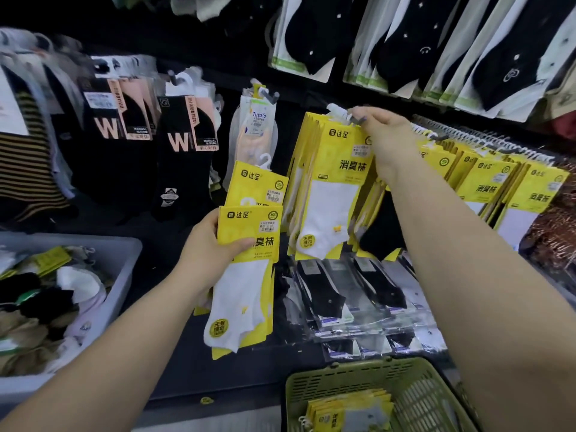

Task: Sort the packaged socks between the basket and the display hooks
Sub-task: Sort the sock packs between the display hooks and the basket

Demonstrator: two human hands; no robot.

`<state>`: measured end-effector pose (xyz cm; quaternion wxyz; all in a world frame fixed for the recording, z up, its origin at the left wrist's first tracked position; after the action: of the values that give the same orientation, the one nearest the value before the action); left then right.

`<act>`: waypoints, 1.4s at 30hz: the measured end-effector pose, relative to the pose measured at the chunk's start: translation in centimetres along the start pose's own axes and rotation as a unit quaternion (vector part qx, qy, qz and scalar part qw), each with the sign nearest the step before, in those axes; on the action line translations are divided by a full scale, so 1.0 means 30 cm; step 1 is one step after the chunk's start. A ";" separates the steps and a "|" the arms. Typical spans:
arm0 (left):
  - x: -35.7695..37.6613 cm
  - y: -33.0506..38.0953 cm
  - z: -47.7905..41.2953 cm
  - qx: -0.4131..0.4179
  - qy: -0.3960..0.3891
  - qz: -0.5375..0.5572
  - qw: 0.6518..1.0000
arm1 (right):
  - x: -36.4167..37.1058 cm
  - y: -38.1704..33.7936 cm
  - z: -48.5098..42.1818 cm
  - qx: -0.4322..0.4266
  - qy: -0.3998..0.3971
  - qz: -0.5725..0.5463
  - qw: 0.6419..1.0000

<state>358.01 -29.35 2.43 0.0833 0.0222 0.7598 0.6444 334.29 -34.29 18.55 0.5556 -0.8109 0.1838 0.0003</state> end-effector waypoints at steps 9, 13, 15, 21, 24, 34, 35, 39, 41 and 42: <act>0.056 0.071 -0.015 0.028 0.008 0.080 0.996 | 0.044 0.064 0.102 -0.003 0.192 -0.035 0.981; 0.089 0.083 -0.016 0.032 0.014 0.135 0.990 | 0.143 0.091 0.262 -0.015 -0.038 0.017 0.999; 0.113 0.091 -0.013 0.039 0.011 0.153 0.987 | 0.175 0.096 0.317 -0.022 -0.095 0.053 0.994; 0.143 0.089 0.007 0.048 -0.056 0.190 0.979 | 0.099 0.074 0.319 -0.016 -0.153 0.076 0.985; 0.153 0.079 0.016 0.035 -0.065 0.203 0.976 | 0.078 0.081 0.311 -0.005 -0.206 0.105 0.973; 0.137 0.076 -0.011 0.037 -0.029 0.240 0.970 | 0.023 0.112 0.261 0.090 -0.043 -0.103 0.990; 0.124 0.068 -0.017 0.036 -0.019 0.239 0.970 | -0.003 0.105 0.239 0.089 -0.015 -0.106 0.990; 0.076 0.049 -0.037 0.042 0.021 0.182 0.982 | -0.048 0.038 0.147 0.045 0.042 -0.062 0.996; 0.060 0.042 -0.042 0.041 0.034 0.153 0.987 | -0.047 0.014 0.101 0.030 0.053 -0.037 0.997; 0.053 0.038 -0.043 0.039 0.039 0.146 0.988 | -0.043 0.006 0.081 0.021 0.054 -0.028 0.998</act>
<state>356.15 -30.20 3.60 -0.0425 0.1109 0.7756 0.6200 333.53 -31.79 17.72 0.5611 -0.8030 0.1909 -0.0630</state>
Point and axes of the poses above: each hand's wrist, its own z-axis away from the middle knuckle, its own x-axis out of the palm, y = z × x, the point moved 1 cm from there along -z, towards the middle knuckle, and after that the axes turned 7 degrees about -y, right-handed, at the moved point
